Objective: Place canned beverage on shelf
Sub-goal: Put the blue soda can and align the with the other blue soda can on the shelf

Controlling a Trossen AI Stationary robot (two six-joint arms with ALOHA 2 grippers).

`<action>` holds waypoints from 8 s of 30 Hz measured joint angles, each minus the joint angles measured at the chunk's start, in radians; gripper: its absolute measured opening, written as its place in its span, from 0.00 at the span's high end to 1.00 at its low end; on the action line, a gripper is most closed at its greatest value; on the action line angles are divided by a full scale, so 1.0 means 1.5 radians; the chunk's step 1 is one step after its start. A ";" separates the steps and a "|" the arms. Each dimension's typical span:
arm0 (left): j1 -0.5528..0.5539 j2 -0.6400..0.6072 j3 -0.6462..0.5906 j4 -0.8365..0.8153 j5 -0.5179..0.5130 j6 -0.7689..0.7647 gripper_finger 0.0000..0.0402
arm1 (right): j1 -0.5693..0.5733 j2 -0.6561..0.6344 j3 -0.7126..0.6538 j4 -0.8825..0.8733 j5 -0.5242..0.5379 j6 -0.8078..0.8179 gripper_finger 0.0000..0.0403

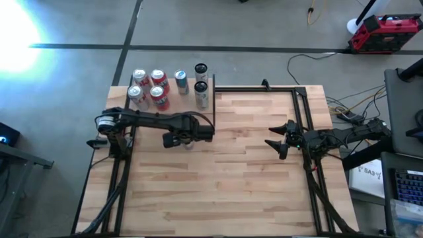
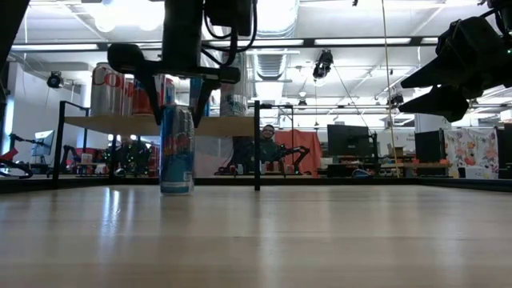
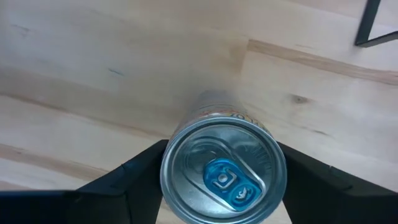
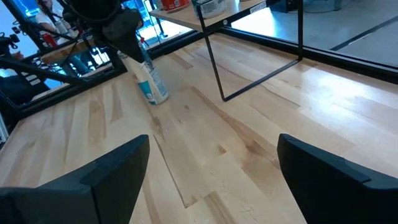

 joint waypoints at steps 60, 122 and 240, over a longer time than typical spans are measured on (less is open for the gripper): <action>-0.377 0.294 -0.105 -0.176 -0.616 -0.544 0.01 | 0.000 0.000 0.000 0.000 0.000 0.000 0.17; -0.265 0.288 -0.190 0.009 -0.691 -0.378 0.50 | 0.000 0.000 0.000 0.000 0.000 0.000 0.17; 0.001 0.021 -0.163 -0.021 -0.835 -0.131 0.47 | 0.000 0.000 0.000 0.000 0.000 0.000 0.17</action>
